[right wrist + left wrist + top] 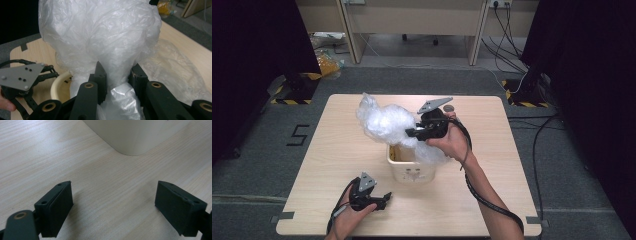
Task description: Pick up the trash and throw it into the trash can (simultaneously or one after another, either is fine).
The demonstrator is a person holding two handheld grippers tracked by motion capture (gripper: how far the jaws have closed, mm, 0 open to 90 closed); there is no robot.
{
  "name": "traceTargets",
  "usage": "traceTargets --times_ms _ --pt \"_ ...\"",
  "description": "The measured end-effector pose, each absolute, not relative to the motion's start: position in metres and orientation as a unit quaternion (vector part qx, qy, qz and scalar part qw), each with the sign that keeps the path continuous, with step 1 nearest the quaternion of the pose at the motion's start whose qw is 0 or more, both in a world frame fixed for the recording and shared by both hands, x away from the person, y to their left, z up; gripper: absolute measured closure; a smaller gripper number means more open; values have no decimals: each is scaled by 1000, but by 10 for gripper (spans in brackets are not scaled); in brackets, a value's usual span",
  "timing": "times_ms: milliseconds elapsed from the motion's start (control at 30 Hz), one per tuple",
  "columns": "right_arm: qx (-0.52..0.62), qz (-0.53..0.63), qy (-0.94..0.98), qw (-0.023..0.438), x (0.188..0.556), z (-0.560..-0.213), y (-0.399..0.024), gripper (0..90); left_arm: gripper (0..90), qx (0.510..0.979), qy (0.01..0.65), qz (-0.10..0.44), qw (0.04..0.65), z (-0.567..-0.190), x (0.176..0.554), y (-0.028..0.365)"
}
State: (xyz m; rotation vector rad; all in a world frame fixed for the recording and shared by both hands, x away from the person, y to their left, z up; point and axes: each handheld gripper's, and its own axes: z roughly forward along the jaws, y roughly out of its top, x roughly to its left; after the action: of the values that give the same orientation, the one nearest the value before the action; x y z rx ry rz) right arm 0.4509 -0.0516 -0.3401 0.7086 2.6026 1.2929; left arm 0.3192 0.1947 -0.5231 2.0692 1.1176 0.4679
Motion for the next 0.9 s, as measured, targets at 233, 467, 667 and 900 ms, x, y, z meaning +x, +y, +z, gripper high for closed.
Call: traceTargets --times_ms 233,467,667,900 --pt "241 390 887 50 457 -365 -48 731 144 804 435 181 364 -523 319 195" --pt "235 363 901 38 459 -373 -44 735 174 783 448 171 396 -519 322 209" --pt "231 329 915 16 460 -383 -37 740 177 756 455 199 427 -486 325 226" --pt "220 302 927 1 464 -390 -33 743 177 752 433 227 442 -437 334 225"
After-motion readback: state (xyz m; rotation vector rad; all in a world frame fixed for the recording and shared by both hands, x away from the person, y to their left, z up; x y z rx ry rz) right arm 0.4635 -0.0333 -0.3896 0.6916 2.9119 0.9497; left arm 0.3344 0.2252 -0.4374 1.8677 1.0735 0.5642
